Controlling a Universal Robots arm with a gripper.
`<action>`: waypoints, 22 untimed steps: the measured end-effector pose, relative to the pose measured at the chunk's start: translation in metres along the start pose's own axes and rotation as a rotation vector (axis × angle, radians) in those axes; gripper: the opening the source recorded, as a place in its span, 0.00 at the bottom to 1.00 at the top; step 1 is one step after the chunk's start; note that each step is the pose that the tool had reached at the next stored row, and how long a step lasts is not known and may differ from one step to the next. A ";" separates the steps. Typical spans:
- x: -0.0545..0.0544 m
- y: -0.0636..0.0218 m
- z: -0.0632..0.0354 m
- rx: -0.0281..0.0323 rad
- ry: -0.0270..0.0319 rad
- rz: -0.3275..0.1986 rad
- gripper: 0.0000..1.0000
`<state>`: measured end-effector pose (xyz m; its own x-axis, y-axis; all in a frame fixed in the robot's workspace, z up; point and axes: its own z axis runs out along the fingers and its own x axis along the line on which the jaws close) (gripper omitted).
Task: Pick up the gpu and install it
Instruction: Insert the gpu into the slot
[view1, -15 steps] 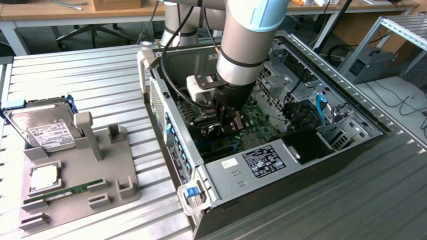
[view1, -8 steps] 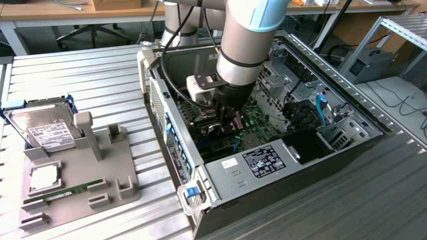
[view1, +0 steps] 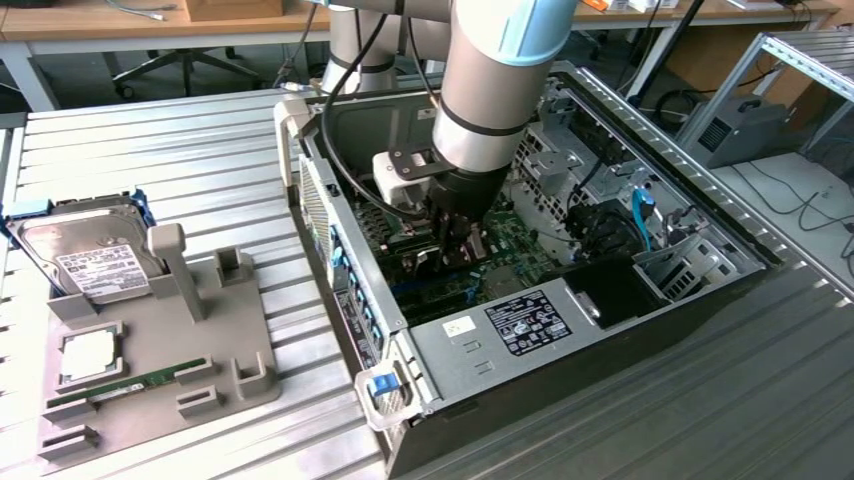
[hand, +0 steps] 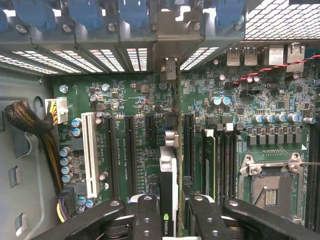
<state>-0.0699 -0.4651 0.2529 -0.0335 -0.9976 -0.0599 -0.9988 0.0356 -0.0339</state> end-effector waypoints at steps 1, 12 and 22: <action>0.000 0.0000 0.0000 0.0000 0.0000 0.000 0.27; 0.000 0.0000 0.0010 0.0000 0.0001 0.000 0.27; 0.000 0.0000 0.0010 -0.0001 0.0000 -0.001 0.27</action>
<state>-0.0699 -0.4655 0.2518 -0.0321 -0.9977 -0.0598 -0.9988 0.0342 -0.0339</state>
